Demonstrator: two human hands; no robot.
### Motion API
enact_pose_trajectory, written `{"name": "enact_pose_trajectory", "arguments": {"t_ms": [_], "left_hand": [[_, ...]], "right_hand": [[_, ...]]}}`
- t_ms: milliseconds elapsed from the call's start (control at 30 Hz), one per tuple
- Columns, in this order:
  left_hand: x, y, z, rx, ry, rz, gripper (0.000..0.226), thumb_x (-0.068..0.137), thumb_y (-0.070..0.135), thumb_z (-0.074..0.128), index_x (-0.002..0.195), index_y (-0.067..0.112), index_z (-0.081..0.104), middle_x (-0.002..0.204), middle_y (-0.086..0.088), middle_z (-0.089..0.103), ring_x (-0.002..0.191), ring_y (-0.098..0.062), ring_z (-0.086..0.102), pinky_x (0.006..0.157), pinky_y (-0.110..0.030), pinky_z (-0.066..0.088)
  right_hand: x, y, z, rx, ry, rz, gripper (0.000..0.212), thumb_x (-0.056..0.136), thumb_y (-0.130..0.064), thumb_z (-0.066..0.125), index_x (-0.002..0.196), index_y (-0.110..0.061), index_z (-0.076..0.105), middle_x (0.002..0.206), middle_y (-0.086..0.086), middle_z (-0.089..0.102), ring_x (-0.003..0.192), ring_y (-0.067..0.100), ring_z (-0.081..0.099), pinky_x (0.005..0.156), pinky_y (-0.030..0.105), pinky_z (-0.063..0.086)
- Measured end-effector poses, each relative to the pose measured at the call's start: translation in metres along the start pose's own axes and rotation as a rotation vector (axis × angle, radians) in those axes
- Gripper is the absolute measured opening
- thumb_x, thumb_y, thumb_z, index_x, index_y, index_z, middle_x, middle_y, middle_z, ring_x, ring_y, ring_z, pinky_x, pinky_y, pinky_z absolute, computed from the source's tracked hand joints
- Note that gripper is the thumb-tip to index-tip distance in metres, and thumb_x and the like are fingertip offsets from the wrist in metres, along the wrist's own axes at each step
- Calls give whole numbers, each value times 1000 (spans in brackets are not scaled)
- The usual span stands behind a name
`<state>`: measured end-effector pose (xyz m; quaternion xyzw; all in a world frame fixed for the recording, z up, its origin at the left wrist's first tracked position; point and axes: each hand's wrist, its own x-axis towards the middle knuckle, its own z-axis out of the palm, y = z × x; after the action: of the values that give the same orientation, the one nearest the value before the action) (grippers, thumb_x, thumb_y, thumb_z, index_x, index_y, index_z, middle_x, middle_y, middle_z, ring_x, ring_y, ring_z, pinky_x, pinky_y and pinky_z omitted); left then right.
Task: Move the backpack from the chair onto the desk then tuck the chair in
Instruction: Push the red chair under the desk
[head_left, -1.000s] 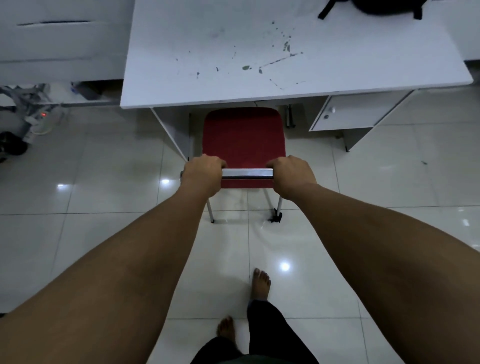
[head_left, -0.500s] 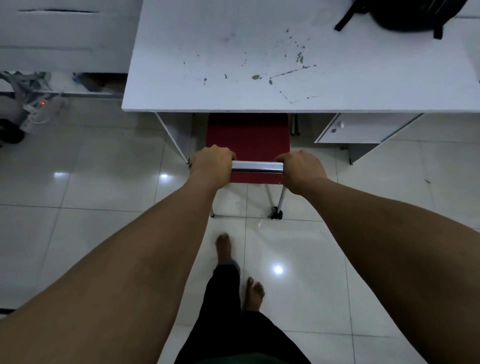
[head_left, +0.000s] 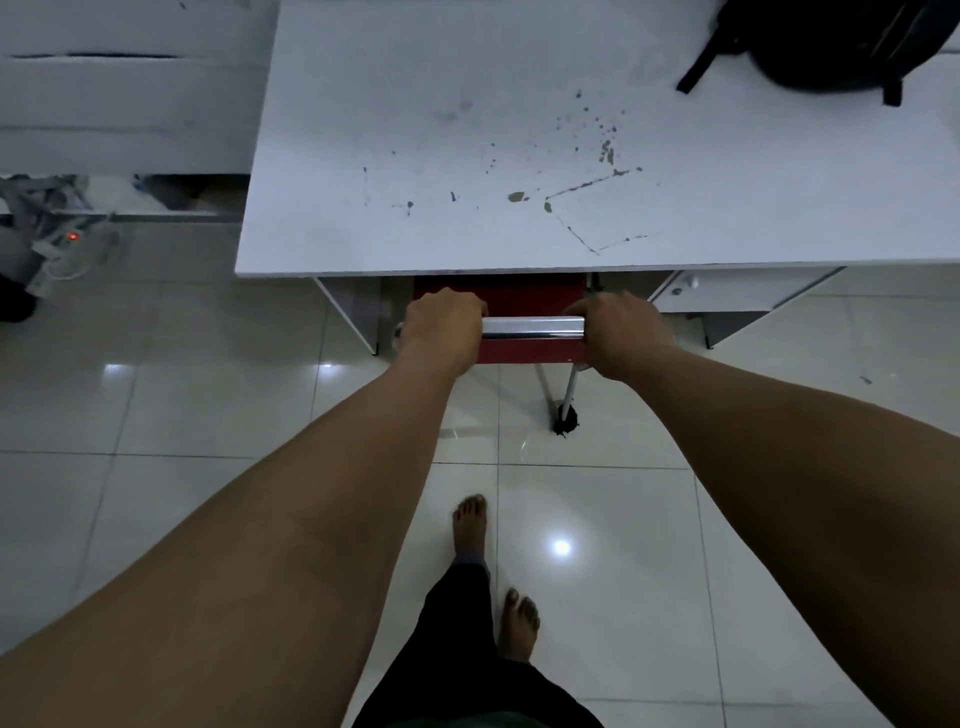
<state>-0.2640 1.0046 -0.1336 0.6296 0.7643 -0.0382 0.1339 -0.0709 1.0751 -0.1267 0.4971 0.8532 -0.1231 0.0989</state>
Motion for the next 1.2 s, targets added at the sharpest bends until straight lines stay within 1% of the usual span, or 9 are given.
{"name": "enact_pose_trajectory", "arguments": {"t_ms": [200,367,433,567,800,900,1033,1133,1200], "left_hand": [[31,-16,-8,-12,-11,11,40,76,9,70,113,25,72,100,-6,71,90,-28,66,67,-31,43],[51,-23,-15,3,-17,-5,40,75,8,67,110,25,71,96,-7,69,88,-31,66,66,-32,38],[59,-23,-16,1,-15,-5,39,73,7,67,108,24,72,95,-7,69,88,-31,66,67,-32,39],[69,-18,-13,8,-11,-4,39,74,6,68,109,23,72,94,-6,69,87,-30,66,67,-31,39],[70,-19,-8,49,-37,10,35,77,7,69,109,20,70,97,-7,67,90,-30,65,67,-32,38],[70,-20,-7,69,-57,35,34,77,7,68,108,19,69,97,-8,67,89,-30,65,67,-32,39],[69,-22,-11,76,-108,71,33,77,11,68,109,17,67,95,-6,66,86,-27,63,65,-32,41],[68,-20,-19,48,-227,70,38,78,13,64,116,17,64,102,-6,64,89,-25,61,67,-33,42],[64,-19,-31,83,-293,69,39,81,17,62,120,16,60,108,-7,62,93,-26,60,72,-34,43]], "right_hand": [[32,-1,-7,1,8,-16,49,77,-7,77,119,-33,71,102,4,74,95,29,67,82,40,55],[56,-2,-8,-17,-2,2,53,70,-4,80,115,-32,72,93,4,72,87,28,67,67,32,46],[65,2,-10,-15,-2,9,54,68,-5,82,113,-32,73,90,4,72,86,28,67,68,31,46],[72,13,-10,-10,4,-5,45,74,-8,78,110,-34,74,86,3,71,80,28,63,65,31,43],[70,8,-8,-17,4,63,42,72,-17,86,110,-32,74,89,1,73,85,26,68,69,31,51],[69,8,-5,-18,-8,109,37,71,-15,85,103,-31,74,86,0,71,83,25,67,66,30,45],[68,11,-12,-19,-104,125,32,72,-16,82,100,-25,70,89,0,69,85,23,67,64,31,45],[64,3,-24,-43,-215,147,31,74,-21,79,103,-20,66,96,2,67,88,23,66,72,37,56],[59,-5,-33,-71,-282,158,35,74,-29,81,103,-19,66,100,3,68,87,22,66,76,39,58]]}}
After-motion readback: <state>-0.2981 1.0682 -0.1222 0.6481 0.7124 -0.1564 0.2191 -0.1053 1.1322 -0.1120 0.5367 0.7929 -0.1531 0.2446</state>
